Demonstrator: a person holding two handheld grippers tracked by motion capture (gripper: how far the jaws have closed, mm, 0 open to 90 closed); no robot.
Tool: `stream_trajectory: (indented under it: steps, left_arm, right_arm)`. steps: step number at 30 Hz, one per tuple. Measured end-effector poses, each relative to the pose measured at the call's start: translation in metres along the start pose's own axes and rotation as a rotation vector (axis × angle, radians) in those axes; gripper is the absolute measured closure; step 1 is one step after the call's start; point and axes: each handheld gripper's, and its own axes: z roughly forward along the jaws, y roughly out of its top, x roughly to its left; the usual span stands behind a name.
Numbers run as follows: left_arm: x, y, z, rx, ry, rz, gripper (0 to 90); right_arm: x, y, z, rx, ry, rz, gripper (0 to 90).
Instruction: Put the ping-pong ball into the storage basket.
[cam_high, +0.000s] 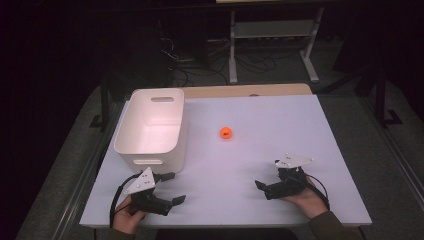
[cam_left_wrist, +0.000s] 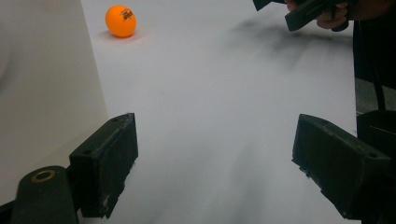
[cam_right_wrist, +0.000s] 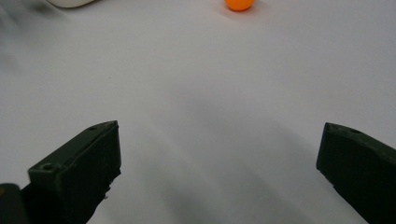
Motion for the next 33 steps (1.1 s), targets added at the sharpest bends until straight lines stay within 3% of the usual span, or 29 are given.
stream_trajectory:
  steps: [26, 33]
  left_arm:
    - [-0.001, -0.001, -0.003, -0.031, 0.005, 0.003, 14.1]
    - [-0.001, -0.001, -0.002, -0.019, 0.005, 0.008, 14.1]
  right_arm:
    - [0.001, 0.011, 0.013, 0.006, 0.031, -0.005, 0.0]
    - [0.003, 0.013, 0.014, 0.007, 0.039, -0.01, 0.0]
